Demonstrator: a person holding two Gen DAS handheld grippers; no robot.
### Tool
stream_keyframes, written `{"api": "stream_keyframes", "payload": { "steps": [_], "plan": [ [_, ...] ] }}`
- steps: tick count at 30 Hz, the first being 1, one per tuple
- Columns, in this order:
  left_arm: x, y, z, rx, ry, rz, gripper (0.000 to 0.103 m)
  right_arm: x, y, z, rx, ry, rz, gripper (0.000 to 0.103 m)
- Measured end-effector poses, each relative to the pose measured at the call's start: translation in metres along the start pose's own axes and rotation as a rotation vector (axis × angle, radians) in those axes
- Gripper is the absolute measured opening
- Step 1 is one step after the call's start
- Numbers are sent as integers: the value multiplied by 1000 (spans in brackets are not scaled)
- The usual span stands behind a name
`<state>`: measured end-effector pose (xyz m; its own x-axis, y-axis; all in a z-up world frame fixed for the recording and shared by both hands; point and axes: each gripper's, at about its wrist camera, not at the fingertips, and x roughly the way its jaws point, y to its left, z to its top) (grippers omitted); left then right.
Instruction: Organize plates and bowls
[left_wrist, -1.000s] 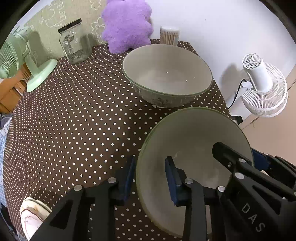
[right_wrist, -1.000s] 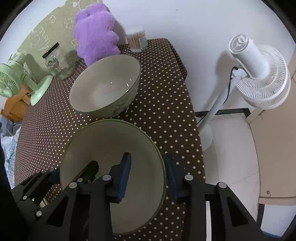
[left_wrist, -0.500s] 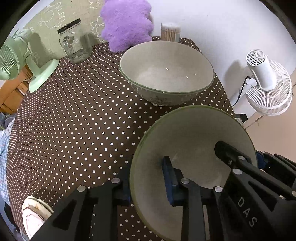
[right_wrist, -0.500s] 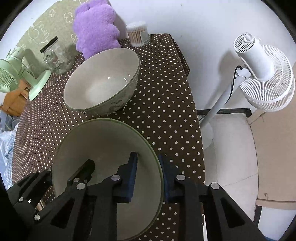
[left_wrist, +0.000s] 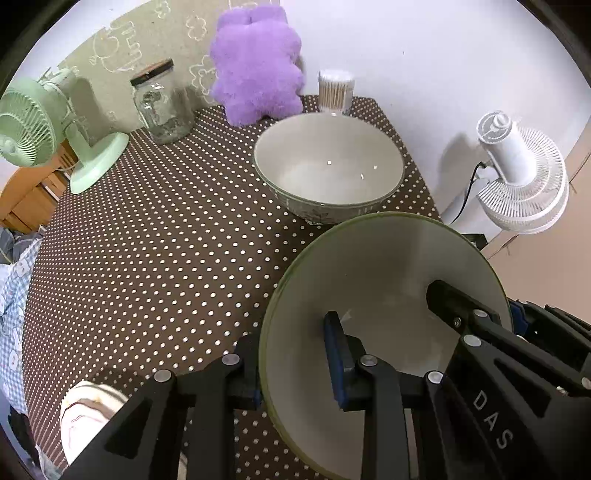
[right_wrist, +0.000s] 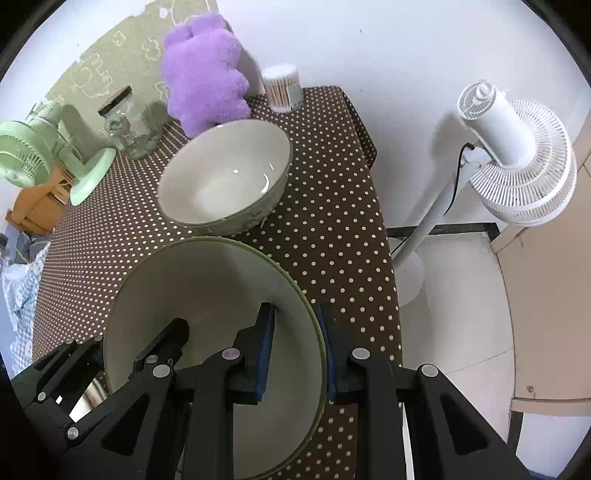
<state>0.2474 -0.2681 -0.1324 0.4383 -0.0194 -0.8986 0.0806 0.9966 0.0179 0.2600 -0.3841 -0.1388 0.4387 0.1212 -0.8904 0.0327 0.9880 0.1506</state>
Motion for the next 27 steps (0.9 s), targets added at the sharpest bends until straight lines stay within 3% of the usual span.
{"api": "stream_keyframes", "payload": {
  "steps": [12, 27],
  "plan": [
    [-56, 22, -40, -2, -42, -38, 25, -63, 29, -37, 8, -43, -24, 27],
    [-82, 31, -103, 5, -29, -77, 26, -91, 46, -103, 13, -37, -46, 27]
  ]
}}
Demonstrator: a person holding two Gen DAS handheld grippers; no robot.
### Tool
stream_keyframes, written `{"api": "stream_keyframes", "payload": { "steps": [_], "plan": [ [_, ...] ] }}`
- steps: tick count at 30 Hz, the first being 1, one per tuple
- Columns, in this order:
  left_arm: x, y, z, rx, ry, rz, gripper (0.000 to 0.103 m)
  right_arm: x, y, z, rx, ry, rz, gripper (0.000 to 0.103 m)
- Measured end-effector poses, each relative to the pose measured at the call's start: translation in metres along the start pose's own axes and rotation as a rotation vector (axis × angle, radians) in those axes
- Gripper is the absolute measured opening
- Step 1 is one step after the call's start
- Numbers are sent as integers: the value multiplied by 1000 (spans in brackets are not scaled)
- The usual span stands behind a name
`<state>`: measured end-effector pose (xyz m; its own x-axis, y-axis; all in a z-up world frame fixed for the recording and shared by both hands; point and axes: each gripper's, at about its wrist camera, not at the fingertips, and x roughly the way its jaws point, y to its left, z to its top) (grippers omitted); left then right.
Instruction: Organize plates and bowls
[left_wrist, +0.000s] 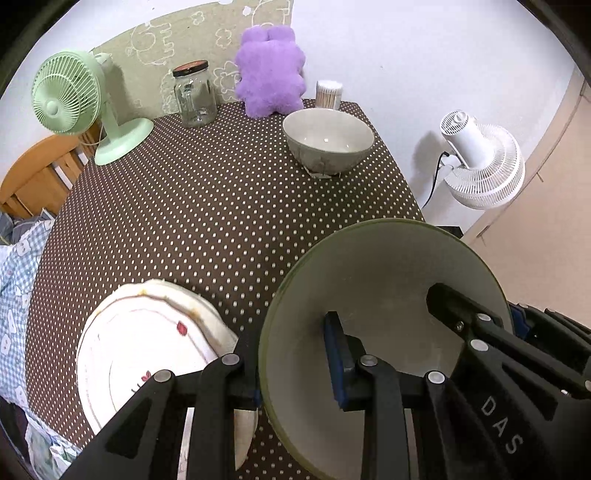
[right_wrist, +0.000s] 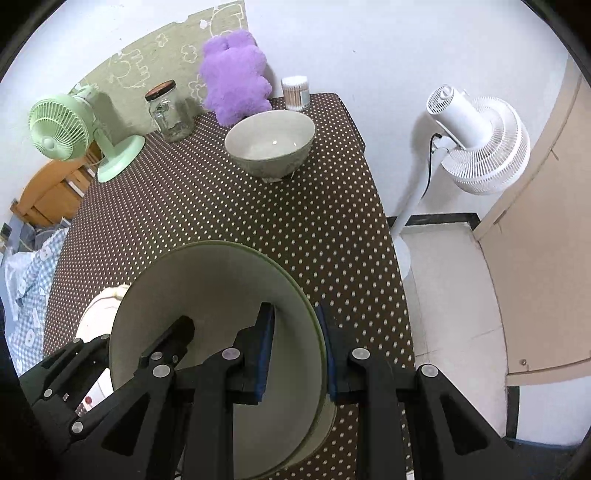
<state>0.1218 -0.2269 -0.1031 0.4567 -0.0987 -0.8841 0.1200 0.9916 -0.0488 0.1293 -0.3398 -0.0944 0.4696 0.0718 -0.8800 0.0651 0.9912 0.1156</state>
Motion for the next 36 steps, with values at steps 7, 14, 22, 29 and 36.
{"api": "stream_keyframes", "payload": {
  "steps": [7, 14, 22, 29, 36],
  "plan": [
    [6, -1, -18, 1, 38, 17, 26, 6, 4, -19, -11, 26, -2, 27],
    [16, -5, -32, 10, 68, 32, 26, 20, 2, -35, -8, 64, -6, 27],
    [23, -11, -32, 13, 72, 45, 30, 22, -2, -38, -10, 54, -15, 27],
    [24, -11, -32, -3, 79, 32, 31, 21, 0, -37, -29, 54, -28, 27],
    [19, -15, -31, 17, 63, 20, 31, 11, -5, -35, -20, 46, -57, 25]
  ]
}}
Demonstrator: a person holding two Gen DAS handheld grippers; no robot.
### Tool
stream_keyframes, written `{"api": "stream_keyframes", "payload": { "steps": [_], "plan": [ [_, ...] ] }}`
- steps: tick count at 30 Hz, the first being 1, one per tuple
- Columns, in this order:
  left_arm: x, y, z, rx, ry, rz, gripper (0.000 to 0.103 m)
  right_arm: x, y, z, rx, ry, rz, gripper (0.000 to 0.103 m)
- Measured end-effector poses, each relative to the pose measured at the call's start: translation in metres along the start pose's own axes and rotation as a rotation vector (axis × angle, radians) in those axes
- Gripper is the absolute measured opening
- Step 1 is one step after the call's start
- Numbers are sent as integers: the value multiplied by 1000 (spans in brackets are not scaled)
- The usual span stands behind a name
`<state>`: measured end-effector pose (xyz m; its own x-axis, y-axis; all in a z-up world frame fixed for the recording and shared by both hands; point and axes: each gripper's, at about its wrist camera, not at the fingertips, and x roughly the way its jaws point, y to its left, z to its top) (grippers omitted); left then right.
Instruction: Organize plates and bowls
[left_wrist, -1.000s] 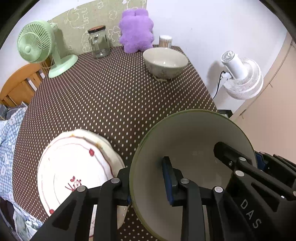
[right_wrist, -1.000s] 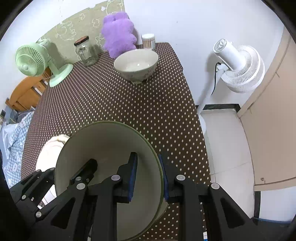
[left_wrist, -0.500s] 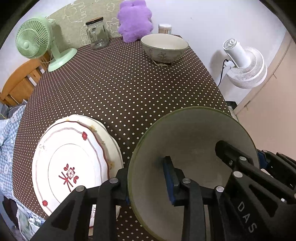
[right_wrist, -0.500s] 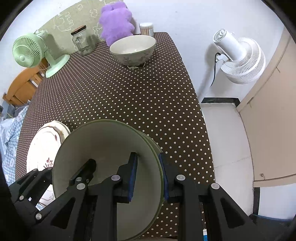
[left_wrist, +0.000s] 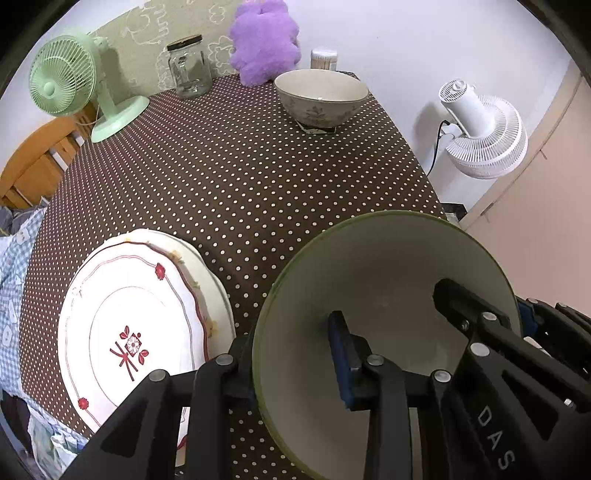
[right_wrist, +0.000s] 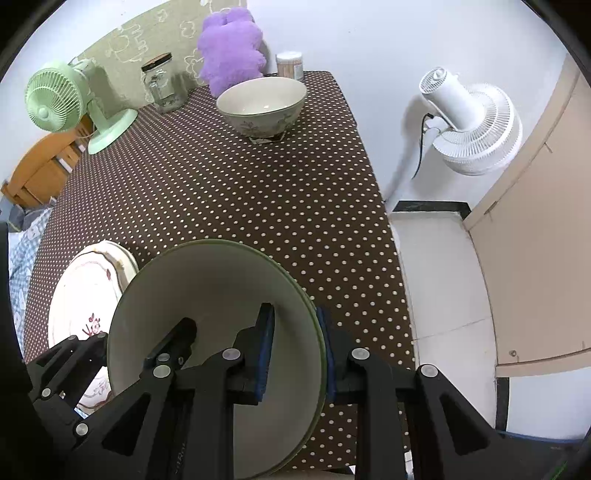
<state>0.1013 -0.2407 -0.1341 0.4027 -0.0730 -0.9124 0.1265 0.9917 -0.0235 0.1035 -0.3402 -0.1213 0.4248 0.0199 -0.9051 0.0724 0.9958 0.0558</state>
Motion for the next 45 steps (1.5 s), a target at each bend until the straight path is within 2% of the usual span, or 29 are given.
{"api": "stream_keyframes", "payload": {
  "steps": [4, 8, 17, 20, 22, 23, 24, 25, 27, 31, 35, 39, 45],
  "plan": [
    [2, 0, -1, 2, 0, 6, 31, 0, -1, -1, 6, 2, -1, 25],
    [12, 1, -3, -7, 35, 8, 29, 6, 2, -2, 3, 14, -9, 25],
    [12, 0, -2, -1, 11, 36, 29, 12, -2, -1, 10, 7, -13, 25],
    [12, 0, -3, 2, 9, 31, 34, 14, -2, -1, 16, 12, -12, 25],
    [9, -1, -4, 9, 4, 30, 43, 14, -3, -1, 18, 16, -6, 27],
    [8, -2, -3, 11, 1, 28, 48, 14, -3, -1, 18, 17, 0, 30],
    [6, -1, -3, 13, -2, 26, 60, 14, -2, -1, 15, 19, 13, 36],
    [4, 0, -3, 13, -8, 24, 67, 13, -1, -1, 9, 19, 23, 40],
    [-1, 2, -2, 16, -17, 21, 69, 8, 2, -1, -1, 2, 34, 64],
    [-16, 7, 4, 39, -40, 16, 74, -6, 6, 5, -3, -30, 49, 68],
    [-33, 14, 12, 27, -71, 3, 78, -23, 11, 12, 2, -72, 62, 80],
    [-50, 22, 20, 27, -115, -9, 82, -42, 19, 22, -6, -112, 82, 86],
    [-69, 28, 39, 26, -159, -16, 83, -64, 26, 39, 19, -159, 72, 87]
  ]
}}
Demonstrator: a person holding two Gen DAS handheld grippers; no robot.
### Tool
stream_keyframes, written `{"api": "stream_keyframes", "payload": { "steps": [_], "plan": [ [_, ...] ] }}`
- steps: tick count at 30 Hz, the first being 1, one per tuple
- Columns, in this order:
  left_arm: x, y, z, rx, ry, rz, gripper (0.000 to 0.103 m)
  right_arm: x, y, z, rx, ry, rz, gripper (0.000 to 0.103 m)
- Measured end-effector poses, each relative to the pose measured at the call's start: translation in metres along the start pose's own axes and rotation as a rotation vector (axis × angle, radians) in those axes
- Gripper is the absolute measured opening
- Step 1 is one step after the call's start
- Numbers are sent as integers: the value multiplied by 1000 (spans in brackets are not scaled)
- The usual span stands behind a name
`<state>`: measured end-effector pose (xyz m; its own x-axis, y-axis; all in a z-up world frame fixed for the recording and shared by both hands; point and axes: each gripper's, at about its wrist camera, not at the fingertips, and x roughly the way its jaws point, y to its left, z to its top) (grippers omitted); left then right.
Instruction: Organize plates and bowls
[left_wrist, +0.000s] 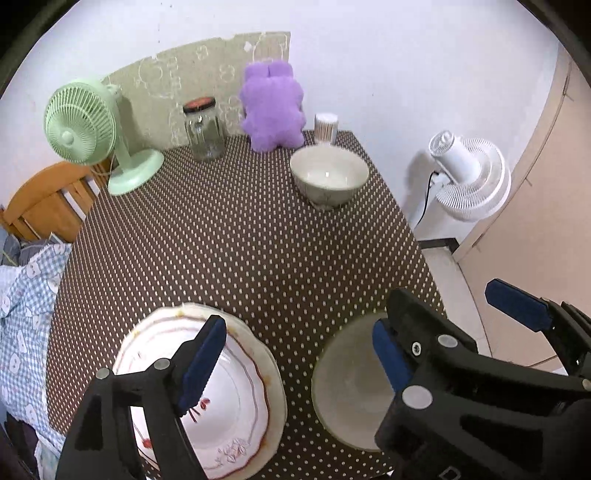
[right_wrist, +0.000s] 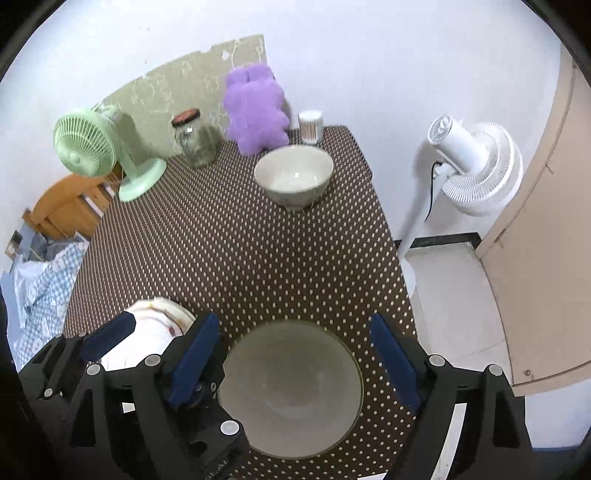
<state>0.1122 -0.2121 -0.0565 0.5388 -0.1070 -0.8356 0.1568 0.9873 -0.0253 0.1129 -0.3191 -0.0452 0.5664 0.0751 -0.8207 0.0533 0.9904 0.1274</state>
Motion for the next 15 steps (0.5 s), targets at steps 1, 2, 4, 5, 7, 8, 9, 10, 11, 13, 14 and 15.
{"api": "stream_keyframes", "payload": {
  "steps": [1, 2, 4, 5, 7, 8, 9, 10, 11, 13, 14, 15],
  "plan": [
    [-2, 1, 5, 3, -11, 0, 83, -3, 1, 5, 0, -10, -3, 87],
    [-4, 1, 9, 6, -19, -1, 83, -5, 2, 8, -3, -16, -4, 87],
    [-6, 0, 17, 10, -30, -2, 83, -8, 4, 18, -12, -22, 4, 87],
    [-6, 1, 20, 10, -35, -2, 83, -9, 4, 21, -14, -25, 4, 87],
    [-6, 0, 31, 5, -53, 9, 83, -10, 2, 31, -16, -43, -6, 87],
    [-4, -1, 35, 2, -55, 11, 83, -10, 1, 34, -16, -47, -9, 87],
    [-2, -1, 40, -2, -57, 12, 83, -8, 1, 39, -19, -49, -11, 87],
    [1, -1, 45, -3, -60, 13, 82, -6, 0, 46, -24, -50, -9, 87],
    [2, -2, 48, -5, -62, 15, 82, -4, -1, 50, -27, -51, -8, 87],
    [8, -4, 59, -12, -60, 28, 81, 2, -5, 62, -31, -50, -6, 87],
    [12, -4, 64, -19, -61, 27, 80, 4, -5, 65, -34, -49, -12, 87],
    [14, -5, 68, -25, -64, 28, 78, 9, -6, 71, -41, -50, -14, 87]
  ]
}}
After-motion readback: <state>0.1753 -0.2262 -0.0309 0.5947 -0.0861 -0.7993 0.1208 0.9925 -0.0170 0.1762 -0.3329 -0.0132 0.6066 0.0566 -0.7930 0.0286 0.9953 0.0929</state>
